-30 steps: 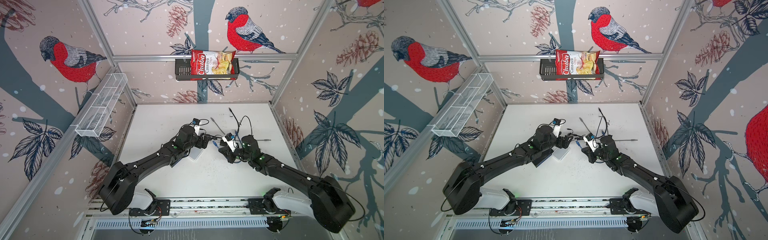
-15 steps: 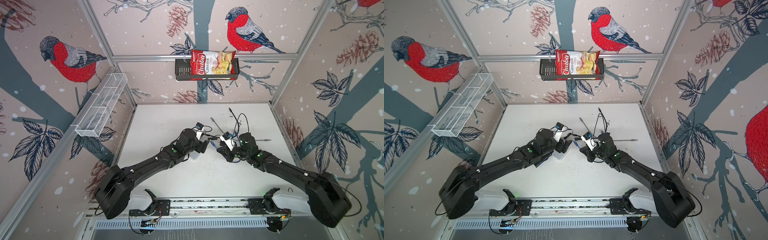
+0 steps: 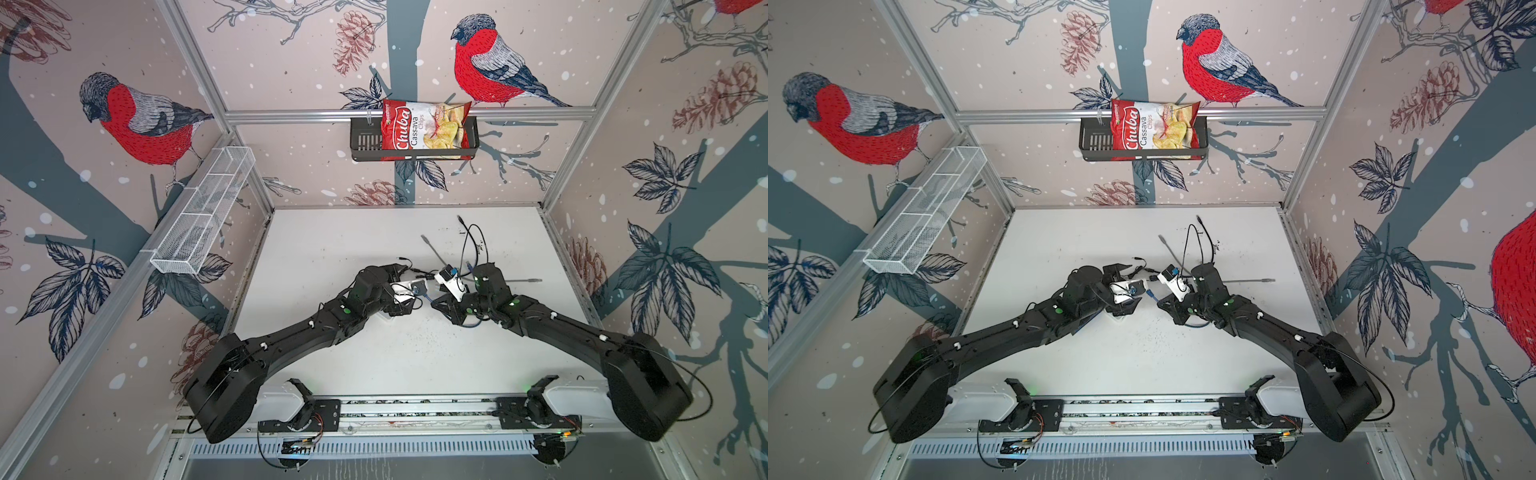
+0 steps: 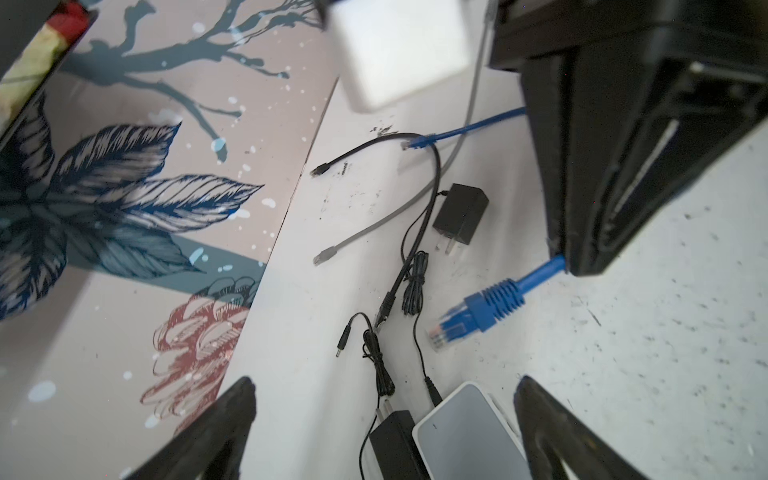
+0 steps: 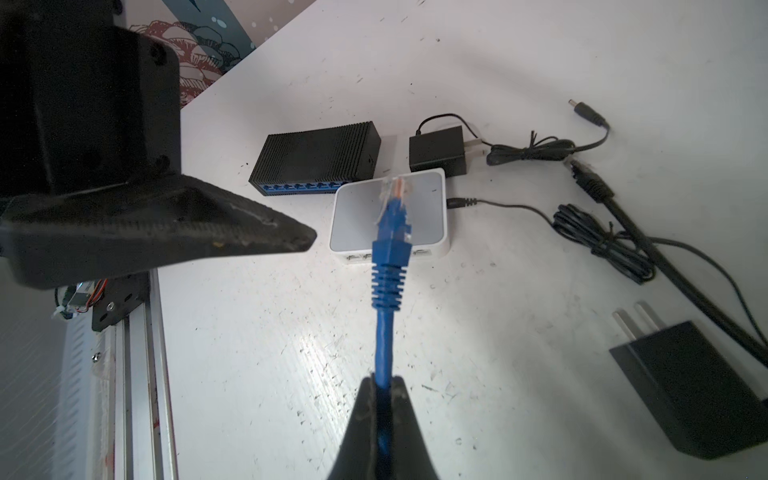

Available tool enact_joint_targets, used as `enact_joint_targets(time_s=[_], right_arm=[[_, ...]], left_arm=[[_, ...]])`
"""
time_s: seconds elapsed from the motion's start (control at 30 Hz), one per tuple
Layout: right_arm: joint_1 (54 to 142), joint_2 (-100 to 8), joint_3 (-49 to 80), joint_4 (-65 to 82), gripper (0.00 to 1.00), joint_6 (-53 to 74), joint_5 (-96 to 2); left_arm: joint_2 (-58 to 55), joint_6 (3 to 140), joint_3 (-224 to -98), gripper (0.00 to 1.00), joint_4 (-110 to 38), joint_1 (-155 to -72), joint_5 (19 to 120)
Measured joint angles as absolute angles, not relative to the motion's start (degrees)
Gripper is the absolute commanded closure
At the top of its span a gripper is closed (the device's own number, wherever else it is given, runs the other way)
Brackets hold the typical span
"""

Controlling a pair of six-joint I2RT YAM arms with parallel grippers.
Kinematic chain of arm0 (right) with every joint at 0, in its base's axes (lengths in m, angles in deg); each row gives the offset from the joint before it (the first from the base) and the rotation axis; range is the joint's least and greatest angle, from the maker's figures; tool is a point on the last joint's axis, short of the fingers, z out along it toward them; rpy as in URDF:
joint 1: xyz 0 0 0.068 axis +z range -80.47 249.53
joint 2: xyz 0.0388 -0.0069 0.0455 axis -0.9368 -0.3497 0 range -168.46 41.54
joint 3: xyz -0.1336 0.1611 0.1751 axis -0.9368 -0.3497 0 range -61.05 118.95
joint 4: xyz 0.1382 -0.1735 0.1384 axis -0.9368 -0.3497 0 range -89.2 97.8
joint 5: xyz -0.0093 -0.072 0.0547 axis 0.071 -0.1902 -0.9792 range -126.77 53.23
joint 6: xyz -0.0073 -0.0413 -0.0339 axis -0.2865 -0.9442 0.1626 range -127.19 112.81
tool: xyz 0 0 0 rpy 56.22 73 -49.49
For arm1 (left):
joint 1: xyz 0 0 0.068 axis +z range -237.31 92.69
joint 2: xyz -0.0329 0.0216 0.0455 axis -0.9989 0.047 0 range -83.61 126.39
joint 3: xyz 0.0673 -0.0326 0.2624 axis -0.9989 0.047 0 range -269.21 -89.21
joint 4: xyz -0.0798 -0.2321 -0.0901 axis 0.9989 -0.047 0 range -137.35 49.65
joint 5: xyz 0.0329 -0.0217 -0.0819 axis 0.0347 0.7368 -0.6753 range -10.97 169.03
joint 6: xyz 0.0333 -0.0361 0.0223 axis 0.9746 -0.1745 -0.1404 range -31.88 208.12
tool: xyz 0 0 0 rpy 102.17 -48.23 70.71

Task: Insert the plug into the switch port

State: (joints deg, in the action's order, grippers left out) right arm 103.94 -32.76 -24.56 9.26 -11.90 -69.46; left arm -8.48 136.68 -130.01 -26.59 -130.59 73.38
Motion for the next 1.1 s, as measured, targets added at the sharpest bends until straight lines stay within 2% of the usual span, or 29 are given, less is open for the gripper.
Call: enact_joint_targets(time_s=[0.1,0.33,0.43,0.53,0.8,0.97,1.1], right_arm=[[103.94,-32.96,-23.84,8.51,0.99,-11.99,-70.60],[103.94,-33.44,-22.77,6.28,0.99,-13.23,-72.83],[103.94,-33.60,-22.70,5.93,0.99,-13.28,-73.35],[103.94,-33.73,-22.64,5.54,0.99,-13.28,-73.85],[103.94,-33.62,-22.62,4.71,0.99,-13.45,-74.42],[103.88,-33.51,-22.60,4.38,0.99,-13.45,-74.49],[103.85,-33.51,-22.57,4.32,0.99,-13.47,-74.47]], left_arm=[[-8.06,142.12,-129.96,0.06,-26.52,-130.24,69.99],[-5.13,148.61,-130.75,0.16,-27.84,-130.20,65.84],[-4.52,149.92,-131.17,0.27,-28.01,-130.18,65.25],[-3.78,150.78,-131.69,0.46,-28.45,-129.89,64.33],[-2.34,151.52,-134.10,0.49,-31.79,-129.26,62.58],[-2.16,151.52,-134.25,0.71,-32.64,-129.04,62.54],[-1.64,151.54,-134.45,0.76,-33.67,-129.04,62.54]])
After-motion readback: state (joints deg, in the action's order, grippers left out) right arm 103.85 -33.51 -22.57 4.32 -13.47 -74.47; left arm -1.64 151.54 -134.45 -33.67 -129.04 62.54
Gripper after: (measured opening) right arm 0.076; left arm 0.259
